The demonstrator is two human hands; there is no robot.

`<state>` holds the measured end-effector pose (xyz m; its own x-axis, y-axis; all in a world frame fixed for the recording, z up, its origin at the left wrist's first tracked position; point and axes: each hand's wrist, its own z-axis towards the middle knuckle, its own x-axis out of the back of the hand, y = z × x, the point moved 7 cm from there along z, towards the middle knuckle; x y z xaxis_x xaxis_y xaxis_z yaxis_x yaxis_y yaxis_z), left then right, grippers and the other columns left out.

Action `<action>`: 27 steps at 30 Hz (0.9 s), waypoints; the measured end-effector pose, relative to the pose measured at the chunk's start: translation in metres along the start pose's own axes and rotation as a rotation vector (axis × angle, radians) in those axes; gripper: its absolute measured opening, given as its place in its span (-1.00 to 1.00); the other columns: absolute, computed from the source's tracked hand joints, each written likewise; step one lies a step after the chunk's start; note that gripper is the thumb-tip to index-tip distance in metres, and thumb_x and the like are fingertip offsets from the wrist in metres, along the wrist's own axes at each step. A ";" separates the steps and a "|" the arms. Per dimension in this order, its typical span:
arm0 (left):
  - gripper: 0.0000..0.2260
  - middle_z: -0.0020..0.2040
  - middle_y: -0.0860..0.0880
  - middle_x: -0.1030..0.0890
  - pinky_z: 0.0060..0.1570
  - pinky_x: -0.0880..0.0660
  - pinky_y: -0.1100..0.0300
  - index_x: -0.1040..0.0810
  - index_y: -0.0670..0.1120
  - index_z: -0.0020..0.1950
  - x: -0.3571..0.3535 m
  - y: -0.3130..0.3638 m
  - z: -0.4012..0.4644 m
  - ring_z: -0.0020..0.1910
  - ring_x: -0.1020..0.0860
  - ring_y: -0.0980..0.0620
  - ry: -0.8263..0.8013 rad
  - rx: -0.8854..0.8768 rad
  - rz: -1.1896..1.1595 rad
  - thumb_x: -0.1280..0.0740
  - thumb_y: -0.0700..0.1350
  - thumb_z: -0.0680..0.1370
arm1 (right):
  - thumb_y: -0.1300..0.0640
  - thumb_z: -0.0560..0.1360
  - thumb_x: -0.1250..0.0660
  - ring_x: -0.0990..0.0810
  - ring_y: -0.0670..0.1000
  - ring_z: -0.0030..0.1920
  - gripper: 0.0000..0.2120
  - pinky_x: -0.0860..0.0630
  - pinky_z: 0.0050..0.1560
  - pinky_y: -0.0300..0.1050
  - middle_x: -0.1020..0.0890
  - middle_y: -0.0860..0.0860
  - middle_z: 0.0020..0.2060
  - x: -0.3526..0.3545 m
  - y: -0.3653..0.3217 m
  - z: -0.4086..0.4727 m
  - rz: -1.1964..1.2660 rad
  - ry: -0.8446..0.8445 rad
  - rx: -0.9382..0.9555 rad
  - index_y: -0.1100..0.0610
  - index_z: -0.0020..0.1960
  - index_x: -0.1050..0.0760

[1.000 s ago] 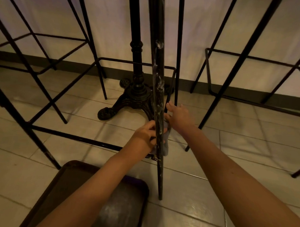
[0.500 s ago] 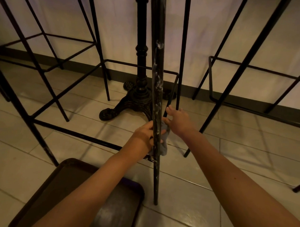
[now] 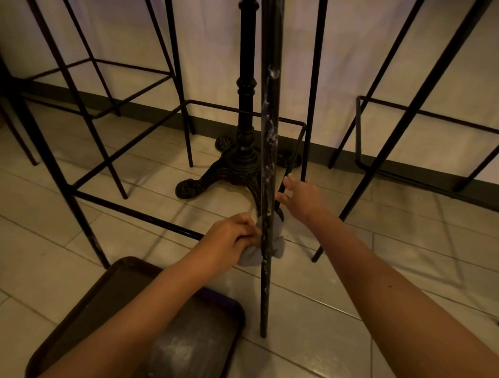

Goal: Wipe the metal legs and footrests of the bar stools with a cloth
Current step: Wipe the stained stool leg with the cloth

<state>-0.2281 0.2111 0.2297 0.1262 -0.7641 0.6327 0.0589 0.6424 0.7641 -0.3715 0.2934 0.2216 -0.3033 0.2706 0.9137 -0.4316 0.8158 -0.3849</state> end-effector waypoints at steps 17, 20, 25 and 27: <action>-0.61 0.17 0.20 -0.39 0.10 -0.30 0.55 -0.51 -0.05 0.23 -0.006 0.001 -0.026 0.15 -0.39 0.29 0.028 -0.062 0.063 -0.44 -0.14 0.41 | 0.00 0.58 -0.12 0.05 0.18 0.48 -0.52 -0.11 0.39 0.12 -0.09 0.00 0.49 0.000 -0.004 -0.002 0.005 0.009 0.009 0.10 0.46 -0.15; -0.60 0.11 0.13 -0.45 0.07 -0.33 0.51 -0.49 -0.07 0.24 -0.008 -0.005 -0.027 0.10 -0.44 0.20 0.091 -0.031 0.092 -0.42 -0.15 0.42 | 0.00 0.59 -0.11 0.07 0.17 0.48 -0.51 -0.09 0.40 0.11 -0.07 -0.01 0.49 0.001 -0.004 -0.003 0.015 0.004 0.000 0.09 0.47 -0.13; -0.66 0.08 0.00 -0.53 0.15 -0.44 0.21 -0.54 -0.12 0.18 -0.007 -0.012 -0.031 0.10 -0.49 0.08 0.122 -0.062 0.174 -0.43 -0.14 0.41 | 0.02 0.59 -0.11 0.07 0.16 0.48 -0.54 -0.12 0.39 0.12 -0.08 -0.02 0.49 0.001 -0.006 -0.006 0.039 0.025 0.003 0.07 0.45 -0.16; -0.69 0.05 -0.02 -0.55 0.15 -0.46 0.17 -0.56 -0.14 0.14 -0.007 -0.009 -0.032 0.07 -0.50 0.04 0.142 -0.100 0.194 -0.43 -0.16 0.41 | 0.02 0.59 -0.11 0.08 0.16 0.48 -0.54 -0.12 0.39 0.13 -0.08 -0.02 0.49 -0.001 -0.008 -0.007 0.023 0.029 0.012 0.06 0.46 -0.16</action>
<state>-0.1974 0.2126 0.2140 0.2817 -0.6149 0.7366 0.1168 0.7840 0.6097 -0.3618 0.2906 0.2250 -0.2882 0.3039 0.9081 -0.4352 0.8031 -0.4069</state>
